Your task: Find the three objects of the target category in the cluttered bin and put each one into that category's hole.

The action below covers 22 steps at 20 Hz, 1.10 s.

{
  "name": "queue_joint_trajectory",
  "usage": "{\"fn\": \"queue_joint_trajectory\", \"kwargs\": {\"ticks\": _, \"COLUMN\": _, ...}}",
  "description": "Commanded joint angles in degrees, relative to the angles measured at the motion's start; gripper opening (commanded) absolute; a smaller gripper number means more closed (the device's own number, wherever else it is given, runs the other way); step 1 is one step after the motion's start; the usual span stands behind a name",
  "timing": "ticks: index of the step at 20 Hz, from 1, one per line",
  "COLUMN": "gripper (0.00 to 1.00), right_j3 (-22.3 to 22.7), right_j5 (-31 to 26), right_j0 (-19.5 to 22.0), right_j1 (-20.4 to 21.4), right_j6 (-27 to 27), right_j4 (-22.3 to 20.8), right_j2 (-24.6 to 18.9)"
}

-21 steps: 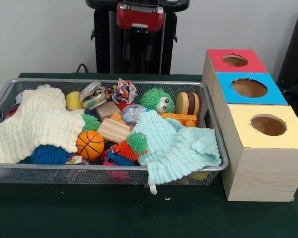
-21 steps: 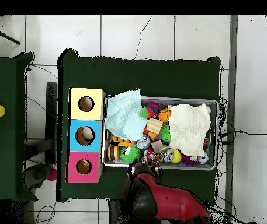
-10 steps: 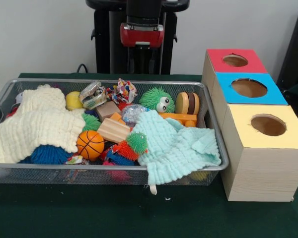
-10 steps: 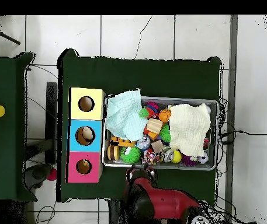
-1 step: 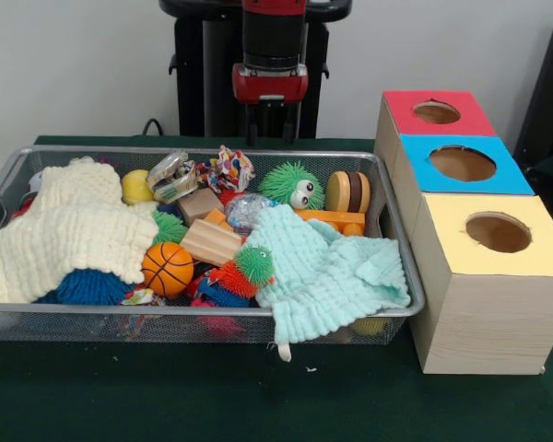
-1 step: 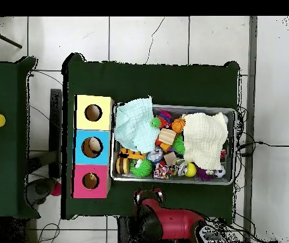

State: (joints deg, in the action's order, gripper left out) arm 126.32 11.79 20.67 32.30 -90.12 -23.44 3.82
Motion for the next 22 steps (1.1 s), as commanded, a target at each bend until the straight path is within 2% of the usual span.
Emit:
{"fn": "queue_joint_trajectory", "kwargs": {"ticks": 1, "gripper": 1.00, "right_j3": -6.9, "right_j5": 2.2, "right_j0": 1.5, "right_j1": -7.4, "right_j6": -4.8, "right_j4": -4.5, "right_j2": 1.8}}
{"fn": "queue_joint_trajectory", "kwargs": {"ticks": 6, "gripper": 1.00, "right_j3": -8.4, "right_j5": 0.7, "right_j0": 2.9, "right_j1": -7.1, "right_j6": -3.7, "right_j4": -7.7, "right_j2": 2.1}}
{"fn": "queue_joint_trajectory", "kwargs": {"ticks": 11, "gripper": 1.00, "right_j3": -8.8, "right_j5": -1.8, "right_j0": 5.0, "right_j1": -5.1, "right_j6": -3.0, "right_j4": -10.9, "right_j2": 1.5}}
{"fn": "queue_joint_trajectory", "kwargs": {"ticks": 22, "gripper": 1.00, "right_j3": -10.5, "right_j5": 1.2, "right_j0": 3.3, "right_j1": -4.0, "right_j6": -5.3, "right_j4": -11.3, "right_j2": 4.0}}
